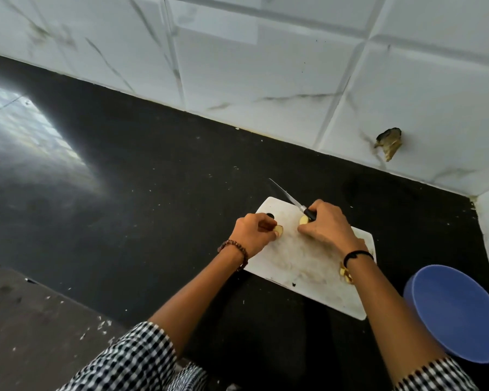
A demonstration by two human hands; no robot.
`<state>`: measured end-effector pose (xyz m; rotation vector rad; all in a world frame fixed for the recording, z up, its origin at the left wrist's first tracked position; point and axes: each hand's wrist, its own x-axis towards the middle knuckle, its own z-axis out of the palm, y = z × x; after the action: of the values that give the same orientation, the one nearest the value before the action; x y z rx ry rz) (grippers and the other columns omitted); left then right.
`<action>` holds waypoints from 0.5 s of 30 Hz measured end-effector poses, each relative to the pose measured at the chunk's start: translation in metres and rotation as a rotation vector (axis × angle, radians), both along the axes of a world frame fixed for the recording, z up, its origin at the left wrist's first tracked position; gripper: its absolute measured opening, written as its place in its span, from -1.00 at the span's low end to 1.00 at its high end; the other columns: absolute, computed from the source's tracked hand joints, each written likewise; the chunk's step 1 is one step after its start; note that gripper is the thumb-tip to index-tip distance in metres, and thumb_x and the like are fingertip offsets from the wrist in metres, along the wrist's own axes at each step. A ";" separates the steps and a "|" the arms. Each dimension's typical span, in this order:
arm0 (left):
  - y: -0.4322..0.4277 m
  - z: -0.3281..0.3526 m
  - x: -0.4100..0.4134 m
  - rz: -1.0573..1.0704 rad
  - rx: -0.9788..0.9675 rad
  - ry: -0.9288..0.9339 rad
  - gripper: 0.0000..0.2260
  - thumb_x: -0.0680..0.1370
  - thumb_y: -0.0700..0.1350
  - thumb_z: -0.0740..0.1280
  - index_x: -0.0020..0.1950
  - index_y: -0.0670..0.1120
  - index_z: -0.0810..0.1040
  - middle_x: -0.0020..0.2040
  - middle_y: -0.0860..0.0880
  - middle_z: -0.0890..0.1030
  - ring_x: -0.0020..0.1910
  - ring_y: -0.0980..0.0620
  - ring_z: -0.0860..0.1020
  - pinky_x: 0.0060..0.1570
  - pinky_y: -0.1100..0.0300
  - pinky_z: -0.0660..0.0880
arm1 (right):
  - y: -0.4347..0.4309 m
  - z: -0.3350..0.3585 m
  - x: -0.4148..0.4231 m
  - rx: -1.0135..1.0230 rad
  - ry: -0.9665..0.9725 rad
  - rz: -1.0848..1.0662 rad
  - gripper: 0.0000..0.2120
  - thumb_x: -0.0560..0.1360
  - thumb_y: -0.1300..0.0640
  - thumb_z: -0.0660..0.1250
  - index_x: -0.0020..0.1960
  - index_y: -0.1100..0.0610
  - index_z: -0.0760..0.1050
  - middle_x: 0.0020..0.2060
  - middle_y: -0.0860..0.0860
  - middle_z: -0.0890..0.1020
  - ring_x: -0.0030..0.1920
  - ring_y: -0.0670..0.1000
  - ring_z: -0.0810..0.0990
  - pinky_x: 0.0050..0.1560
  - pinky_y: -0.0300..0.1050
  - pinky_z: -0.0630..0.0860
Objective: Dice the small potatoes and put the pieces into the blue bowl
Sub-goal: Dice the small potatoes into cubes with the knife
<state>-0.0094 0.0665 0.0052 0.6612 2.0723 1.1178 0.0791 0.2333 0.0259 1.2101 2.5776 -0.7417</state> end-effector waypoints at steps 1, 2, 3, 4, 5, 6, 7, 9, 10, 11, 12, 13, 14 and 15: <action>0.000 0.000 -0.001 0.001 -0.001 0.003 -0.72 0.51 -0.10 0.41 0.20 -0.10 0.57 0.09 -0.01 0.62 -0.01 0.15 0.56 -0.10 0.40 0.47 | 0.000 -0.002 0.001 -0.027 0.031 -0.018 -0.54 0.41 0.07 0.55 0.23 0.11 0.49 0.06 0.06 0.56 0.03 0.05 0.57 0.10 0.00 0.59; 0.001 -0.001 -0.001 0.002 -0.003 0.004 -0.72 0.51 -0.10 0.41 0.20 -0.10 0.57 0.09 -0.01 0.62 -0.02 0.15 0.56 -0.09 0.39 0.48 | 0.000 -0.004 0.003 -0.051 0.065 -0.033 -0.55 0.41 0.09 0.56 0.23 0.11 0.50 0.07 0.06 0.56 0.04 0.05 0.57 0.10 -0.03 0.58; 0.002 -0.001 -0.002 0.003 -0.001 0.001 -0.72 0.51 -0.11 0.41 0.20 -0.11 0.57 0.09 -0.02 0.62 -0.03 0.14 0.57 -0.08 0.38 0.49 | 0.001 -0.005 0.004 -0.067 0.100 -0.045 -0.55 0.41 0.10 0.56 0.23 0.11 0.51 0.07 0.06 0.56 0.04 0.04 0.57 0.09 -0.05 0.56; 0.003 -0.001 -0.002 0.003 0.000 -0.005 -0.73 0.51 -0.11 0.41 0.20 -0.11 0.57 0.09 -0.03 0.62 -0.04 0.14 0.58 -0.09 0.37 0.50 | 0.002 -0.006 0.005 -0.075 0.129 -0.053 -0.56 0.41 0.10 0.57 0.23 0.11 0.52 0.05 0.04 0.57 0.03 0.03 0.56 0.08 -0.09 0.54; 0.004 0.000 -0.002 0.005 0.001 -0.013 -0.73 0.51 -0.12 0.41 0.20 -0.11 0.57 0.09 -0.03 0.62 -0.05 0.13 0.59 -0.12 0.38 0.52 | 0.002 -0.007 0.006 -0.075 0.154 -0.059 -0.57 0.41 0.08 0.57 0.21 0.10 0.53 0.03 0.03 0.57 0.02 0.02 0.55 0.06 -0.11 0.51; 0.004 -0.001 -0.002 0.005 0.002 -0.022 -0.73 0.51 -0.13 0.41 0.20 -0.12 0.57 0.09 -0.04 0.63 -0.06 0.12 0.59 -0.14 0.37 0.53 | 0.002 -0.007 0.007 -0.071 0.174 -0.062 -0.59 0.41 0.06 0.58 0.19 0.10 0.53 0.00 0.01 0.56 0.01 0.01 0.55 0.05 -0.12 0.50; 0.004 -0.001 -0.002 0.006 0.001 -0.025 -0.73 0.51 -0.13 0.41 0.20 -0.12 0.57 0.09 -0.04 0.63 -0.05 0.12 0.60 -0.11 0.34 0.56 | 0.001 -0.008 0.007 -0.068 0.190 -0.063 -0.61 0.41 0.03 0.58 0.15 0.10 0.54 -0.02 0.01 0.57 0.00 0.01 0.55 0.04 -0.12 0.49; 0.003 -0.002 -0.003 0.004 -0.012 -0.010 -0.73 0.51 -0.11 0.41 0.19 -0.11 0.57 0.10 -0.04 0.62 -0.02 0.12 0.59 0.01 0.23 0.58 | 0.000 -0.009 0.007 -0.066 0.214 -0.059 -0.63 0.41 -0.02 0.57 0.11 0.09 0.54 -0.04 0.00 0.59 -0.01 0.01 0.57 0.03 -0.13 0.50; 0.003 -0.002 -0.004 0.003 -0.019 0.002 -0.73 0.51 -0.09 0.41 0.19 -0.10 0.58 0.10 -0.03 0.62 -0.02 0.12 0.58 0.01 0.22 0.59 | 0.000 -0.010 0.007 -0.060 0.223 -0.054 -0.63 0.41 -0.03 0.57 0.09 0.09 0.54 -0.06 0.00 0.61 -0.01 0.00 0.58 0.03 -0.12 0.51; 0.002 -0.003 -0.004 0.006 -0.025 0.012 -0.73 0.51 -0.08 0.41 0.19 -0.09 0.58 0.09 -0.02 0.61 -0.02 0.13 0.57 -0.06 0.25 0.60 | 0.000 -0.011 0.006 -0.052 0.231 -0.052 -0.64 0.41 -0.04 0.57 0.08 0.08 0.54 -0.07 0.00 0.62 -0.01 0.00 0.60 0.04 -0.10 0.53; 0.002 -0.002 -0.004 0.013 -0.026 0.014 -0.73 0.51 -0.07 0.41 0.19 -0.08 0.58 0.09 -0.02 0.60 -0.03 0.12 0.57 -0.18 0.32 0.58 | 0.001 -0.011 0.005 -0.045 0.232 -0.049 -0.64 0.40 -0.05 0.58 0.06 0.08 0.54 -0.09 0.00 0.63 -0.02 0.01 0.61 0.05 -0.08 0.56; 0.001 -0.003 -0.004 0.017 -0.025 0.013 -0.73 0.51 -0.06 0.40 0.19 -0.08 0.58 0.10 -0.02 0.59 -0.03 0.10 0.57 -0.27 0.36 0.54 | 0.002 -0.011 0.003 -0.039 0.228 -0.045 -0.64 0.38 -0.07 0.58 0.03 0.08 0.55 -0.11 -0.01 0.64 -0.03 0.01 0.61 0.03 -0.08 0.57; 0.000 -0.003 -0.005 0.018 -0.023 0.014 -0.72 0.51 -0.05 0.40 0.20 -0.08 0.58 0.10 -0.02 0.59 -0.04 0.09 0.57 -0.31 0.38 0.51 | 0.004 -0.010 0.001 -0.037 0.213 -0.040 -0.63 0.37 -0.10 0.59 0.01 0.08 0.55 -0.12 -0.01 0.64 -0.05 0.01 0.61 0.01 -0.09 0.56; -0.001 -0.003 -0.004 0.016 -0.021 0.017 -0.72 0.51 -0.05 0.40 0.20 -0.08 0.58 0.10 -0.02 0.58 -0.05 0.08 0.58 -0.31 0.37 0.52 | 0.004 -0.011 -0.002 -0.039 0.195 -0.034 -0.61 0.35 -0.12 0.60 0.00 0.08 0.56 -0.12 0.00 0.63 -0.05 0.01 0.61 -0.02 -0.10 0.55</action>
<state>-0.0138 0.0660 0.0025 0.6474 2.1042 1.1016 0.0774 0.2373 0.0150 1.2284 2.6878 -0.9568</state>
